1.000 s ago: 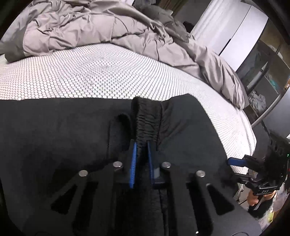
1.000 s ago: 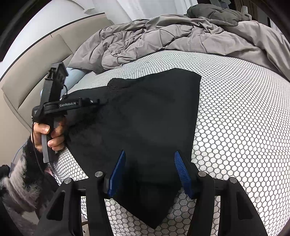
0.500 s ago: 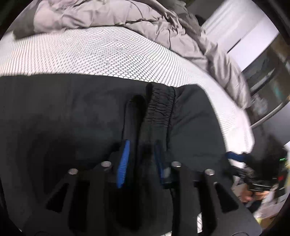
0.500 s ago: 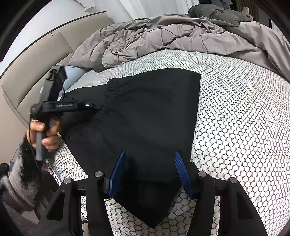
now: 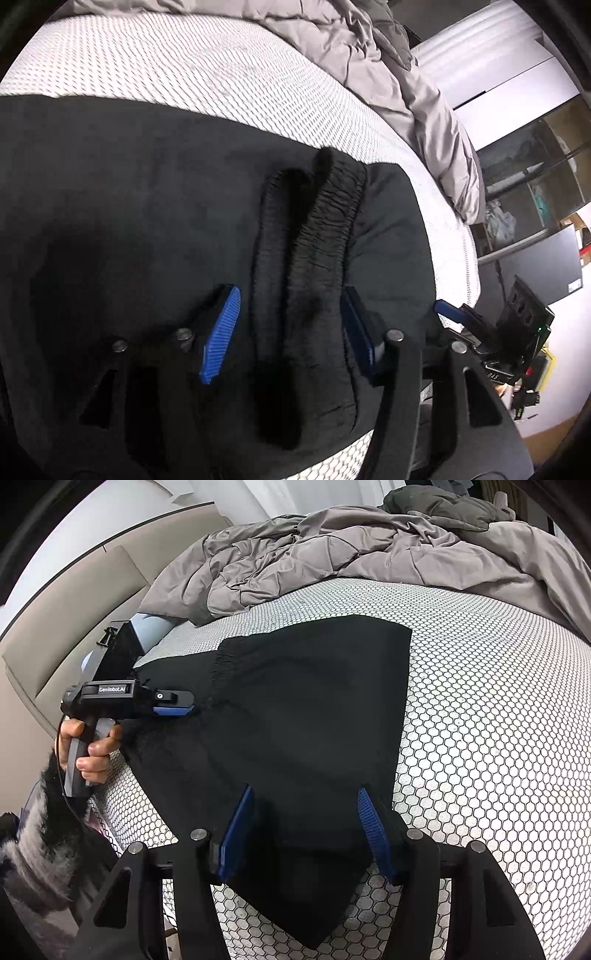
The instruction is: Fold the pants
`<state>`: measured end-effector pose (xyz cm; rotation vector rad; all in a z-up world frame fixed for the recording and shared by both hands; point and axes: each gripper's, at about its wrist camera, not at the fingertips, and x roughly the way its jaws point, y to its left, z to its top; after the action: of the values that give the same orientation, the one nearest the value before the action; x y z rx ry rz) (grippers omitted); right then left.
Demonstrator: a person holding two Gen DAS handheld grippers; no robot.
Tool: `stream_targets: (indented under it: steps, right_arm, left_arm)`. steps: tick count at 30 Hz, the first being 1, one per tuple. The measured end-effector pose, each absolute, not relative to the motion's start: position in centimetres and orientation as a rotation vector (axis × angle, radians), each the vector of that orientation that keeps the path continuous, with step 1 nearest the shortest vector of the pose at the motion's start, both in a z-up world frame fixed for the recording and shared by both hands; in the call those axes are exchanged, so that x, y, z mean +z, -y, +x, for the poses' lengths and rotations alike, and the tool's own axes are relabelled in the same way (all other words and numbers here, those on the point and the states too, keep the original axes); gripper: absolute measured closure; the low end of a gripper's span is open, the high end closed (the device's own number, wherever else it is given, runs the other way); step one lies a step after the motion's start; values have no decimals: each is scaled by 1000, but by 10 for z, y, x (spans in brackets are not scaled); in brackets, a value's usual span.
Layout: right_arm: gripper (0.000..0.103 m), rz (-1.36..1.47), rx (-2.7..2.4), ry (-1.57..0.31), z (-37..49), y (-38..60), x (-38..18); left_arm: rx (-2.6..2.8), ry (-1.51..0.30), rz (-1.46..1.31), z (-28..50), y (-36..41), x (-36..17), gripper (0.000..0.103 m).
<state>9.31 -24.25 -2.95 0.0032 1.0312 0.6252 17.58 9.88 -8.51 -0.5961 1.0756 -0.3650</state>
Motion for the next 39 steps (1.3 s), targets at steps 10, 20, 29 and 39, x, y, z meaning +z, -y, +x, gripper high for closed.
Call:
stream_targets:
  steps: [10,20,29,39]
  right_arm:
    - [41,-3,628,-1038,94,242,-30]
    - [41,3,621,-1043,97,244,-31]
    - [40,10,620,-1056,100,244,-37]
    - [37,-53,594,-1080,103,229,-49]
  left_arm:
    - [-429,-1080,-665,190,-100,-100,49]
    - [-400,-1045,-602,191,-84,-91,69]
    - [-571,-958,-681,172,-91,-73,76]
    - [-408,-1041,-661,182,-79,-97,76]
